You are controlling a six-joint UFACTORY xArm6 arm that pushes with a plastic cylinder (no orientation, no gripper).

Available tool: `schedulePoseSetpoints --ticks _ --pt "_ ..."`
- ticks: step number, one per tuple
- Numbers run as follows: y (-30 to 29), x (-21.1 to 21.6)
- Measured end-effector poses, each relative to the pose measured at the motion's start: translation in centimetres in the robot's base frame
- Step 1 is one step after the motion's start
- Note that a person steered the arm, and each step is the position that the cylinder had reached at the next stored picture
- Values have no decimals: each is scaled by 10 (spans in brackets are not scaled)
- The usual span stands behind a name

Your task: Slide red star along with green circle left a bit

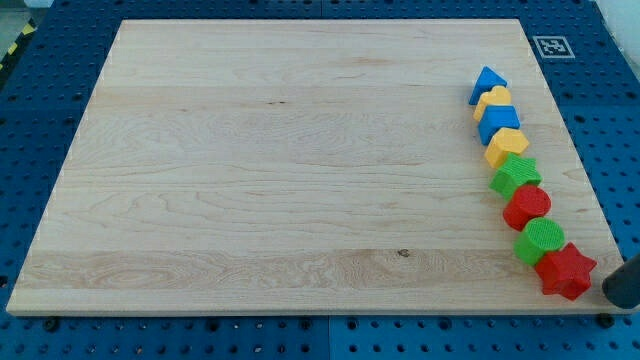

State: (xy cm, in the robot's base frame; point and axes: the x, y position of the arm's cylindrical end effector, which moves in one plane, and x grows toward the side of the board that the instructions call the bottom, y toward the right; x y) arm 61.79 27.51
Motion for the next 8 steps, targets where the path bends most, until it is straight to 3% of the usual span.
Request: schedulePoseSetpoints --ticks 8 --pt "-25 0"
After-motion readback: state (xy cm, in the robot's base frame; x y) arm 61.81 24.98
